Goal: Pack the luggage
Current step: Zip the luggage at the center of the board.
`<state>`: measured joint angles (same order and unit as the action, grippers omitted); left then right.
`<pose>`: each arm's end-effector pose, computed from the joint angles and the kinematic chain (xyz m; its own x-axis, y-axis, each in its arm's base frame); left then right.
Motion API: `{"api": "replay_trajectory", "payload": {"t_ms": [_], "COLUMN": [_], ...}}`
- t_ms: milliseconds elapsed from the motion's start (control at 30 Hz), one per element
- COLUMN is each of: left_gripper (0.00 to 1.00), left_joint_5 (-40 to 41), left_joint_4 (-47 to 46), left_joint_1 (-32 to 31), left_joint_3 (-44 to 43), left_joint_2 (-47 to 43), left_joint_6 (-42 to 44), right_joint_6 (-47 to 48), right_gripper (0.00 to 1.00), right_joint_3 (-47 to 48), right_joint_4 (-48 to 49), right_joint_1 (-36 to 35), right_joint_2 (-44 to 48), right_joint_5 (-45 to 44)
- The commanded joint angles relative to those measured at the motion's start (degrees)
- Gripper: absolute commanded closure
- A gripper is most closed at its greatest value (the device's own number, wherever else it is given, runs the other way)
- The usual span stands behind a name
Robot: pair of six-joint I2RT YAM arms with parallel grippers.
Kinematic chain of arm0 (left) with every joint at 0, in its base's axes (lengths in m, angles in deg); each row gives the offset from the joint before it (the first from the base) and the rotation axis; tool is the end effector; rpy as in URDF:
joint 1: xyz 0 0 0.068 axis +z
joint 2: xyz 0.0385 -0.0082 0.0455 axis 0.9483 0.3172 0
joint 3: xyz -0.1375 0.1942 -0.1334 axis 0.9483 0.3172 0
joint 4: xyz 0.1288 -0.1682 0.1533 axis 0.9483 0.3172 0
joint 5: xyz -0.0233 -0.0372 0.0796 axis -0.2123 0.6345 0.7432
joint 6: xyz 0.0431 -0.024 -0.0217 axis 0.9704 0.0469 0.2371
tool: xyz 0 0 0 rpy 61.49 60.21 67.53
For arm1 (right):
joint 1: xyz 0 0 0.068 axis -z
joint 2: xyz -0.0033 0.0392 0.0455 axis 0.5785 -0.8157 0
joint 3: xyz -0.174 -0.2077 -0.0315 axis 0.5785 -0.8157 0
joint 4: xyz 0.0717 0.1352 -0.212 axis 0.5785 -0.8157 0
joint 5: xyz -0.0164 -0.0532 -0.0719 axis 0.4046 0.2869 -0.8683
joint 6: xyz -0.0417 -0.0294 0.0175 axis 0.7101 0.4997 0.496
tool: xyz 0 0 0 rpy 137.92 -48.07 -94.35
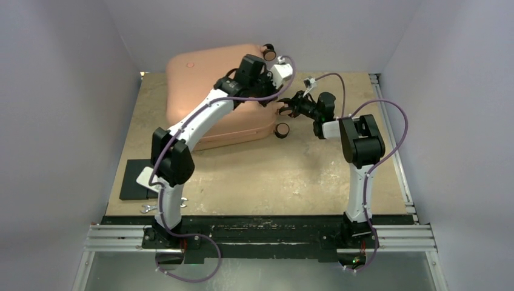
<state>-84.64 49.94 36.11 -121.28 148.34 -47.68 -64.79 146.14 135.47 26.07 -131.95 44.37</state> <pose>0.3864 -0.2861 0.3299 -0.2009 0.5301 -0.8238 0.8482 0.5148 0.1244 0.4456 0.0981 0.1564 -0.4583 0.3273 -0.8264 -0.6646 0.4911 0.5631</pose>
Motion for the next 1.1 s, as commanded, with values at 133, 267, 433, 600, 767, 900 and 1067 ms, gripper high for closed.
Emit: {"api": "replay_trajectory", "payload": {"t_ms": [133, 267, 433, 600, 767, 900, 1067], "left_gripper": [0.38, 0.29, 0.29, 0.29, 0.30, 0.31, 0.31], "left_joint_5": [-4.10, 0.33, 1.59, 3.71, 6.47, 9.88, 12.41], "left_joint_4": [20.17, 14.59, 9.23, 4.97, 1.16, 0.56, 1.21], "left_joint_1": [17.21, 26.82, 40.63, 45.83, 46.48, 46.52, 46.47], "left_joint_3": [7.58, 17.01, 27.05, 30.61, 28.22, 24.44, 21.63], "left_joint_2": [-16.42, -25.06, -31.25, -28.93, -22.22, -15.39, -9.71], "left_joint_6": [-4.69, -9.59, -14.97, -16.22, -17.22, -17.71, -18.19], "right_joint_6": [6.52, 6.97, 9.55, 12.38, 14.59, 14.22, 13.69], "right_gripper": [1.00, 1.00, 1.00, 1.00, 1.00, 1.00, 1.00], "right_joint_3": [-1.00, -0.58, -0.95, -5.99, -13.14, -16.38, -21.26], "right_joint_4": [4.00, 4.37, 5.27, 9.06, 13.41, 13.94, 15.63], "right_joint_1": [4.49, 4.48, 3.88, 1.64, -1.93, -4.30, -7.07], "right_joint_2": [5.15, 5.58, 6.80, 10.51, 15.99, 18.47, 22.00], "right_joint_5": [-16.48, -16.28, -16.23, -15.95, -15.33, -15.01, -14.63]}}
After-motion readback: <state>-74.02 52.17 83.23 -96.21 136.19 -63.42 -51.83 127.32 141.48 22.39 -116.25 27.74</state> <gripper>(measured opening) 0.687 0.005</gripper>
